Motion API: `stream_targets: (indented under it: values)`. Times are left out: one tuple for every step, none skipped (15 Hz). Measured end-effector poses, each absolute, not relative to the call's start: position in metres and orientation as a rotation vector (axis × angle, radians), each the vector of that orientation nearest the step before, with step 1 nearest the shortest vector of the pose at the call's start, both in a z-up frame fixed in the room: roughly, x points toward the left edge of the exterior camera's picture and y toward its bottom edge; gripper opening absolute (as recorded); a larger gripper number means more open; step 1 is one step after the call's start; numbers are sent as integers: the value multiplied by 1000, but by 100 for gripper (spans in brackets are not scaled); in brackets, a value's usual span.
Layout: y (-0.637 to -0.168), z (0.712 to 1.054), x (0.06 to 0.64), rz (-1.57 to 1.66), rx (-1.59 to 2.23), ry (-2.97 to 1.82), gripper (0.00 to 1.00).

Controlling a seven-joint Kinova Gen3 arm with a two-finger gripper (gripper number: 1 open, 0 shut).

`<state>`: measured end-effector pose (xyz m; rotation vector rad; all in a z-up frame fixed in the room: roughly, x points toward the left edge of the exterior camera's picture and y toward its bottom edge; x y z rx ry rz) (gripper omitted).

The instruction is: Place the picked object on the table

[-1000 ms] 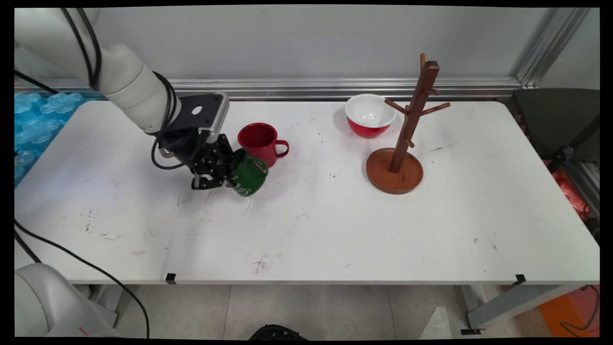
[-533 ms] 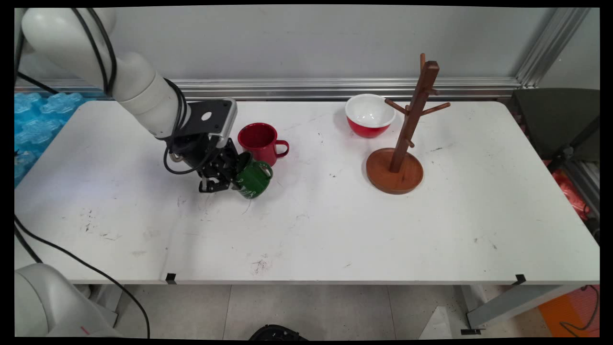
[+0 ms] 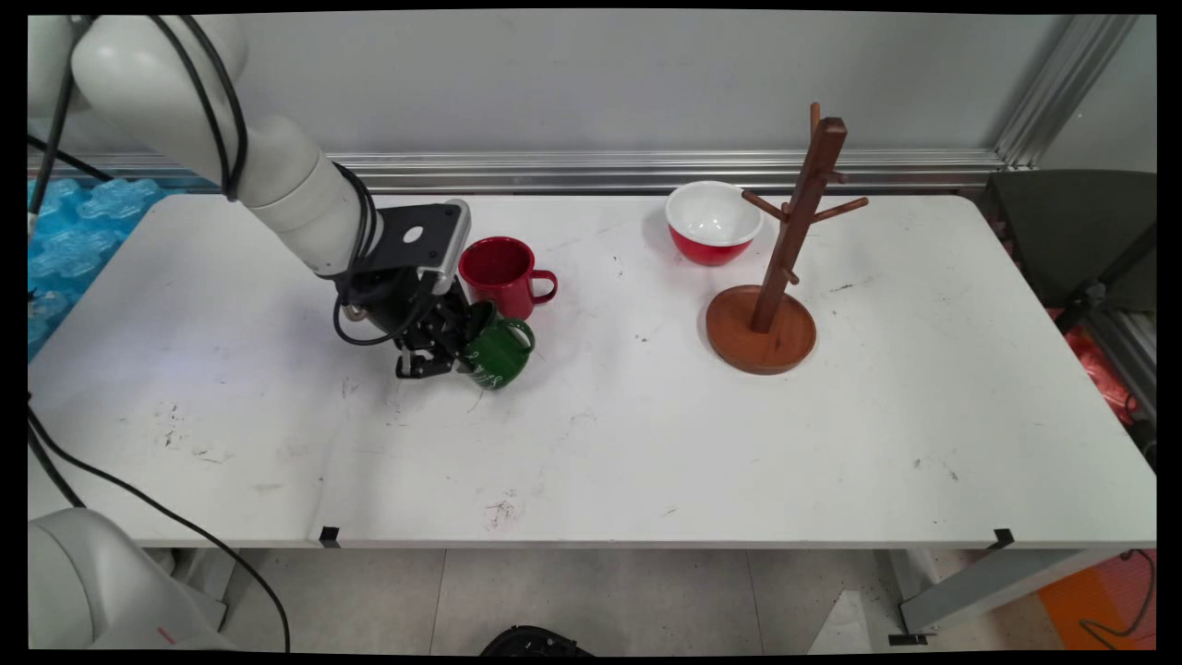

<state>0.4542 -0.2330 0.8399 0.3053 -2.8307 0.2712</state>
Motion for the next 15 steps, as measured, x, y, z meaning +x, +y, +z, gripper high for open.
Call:
stream_targets:
  values:
    - [-233,838,453,268,306,-2831,0]
    - [-234,836,452,265,307,-2831,0]
    - [-234,835,451,262,308,-2832,0]
    - [-234,834,451,261,308,-2831,0]
    - [-235,833,450,260,309,-2832,0]
    - [-235,832,450,259,309,-2832,0]
    - [-236,831,449,258,310,-2831,0]
    - [-236,830,448,258,310,-2831,0]
    - [-237,829,447,258,310,-2831,0]
    - [-238,828,446,259,310,-2830,0]
    - [-238,828,446,260,310,-2830,0]
    - [-239,827,445,261,311,-2829,0]
    - [-240,826,445,262,312,-2828,0]
    - [-240,826,444,263,313,-2827,0]
    - [-241,825,444,263,314,-2827,0]
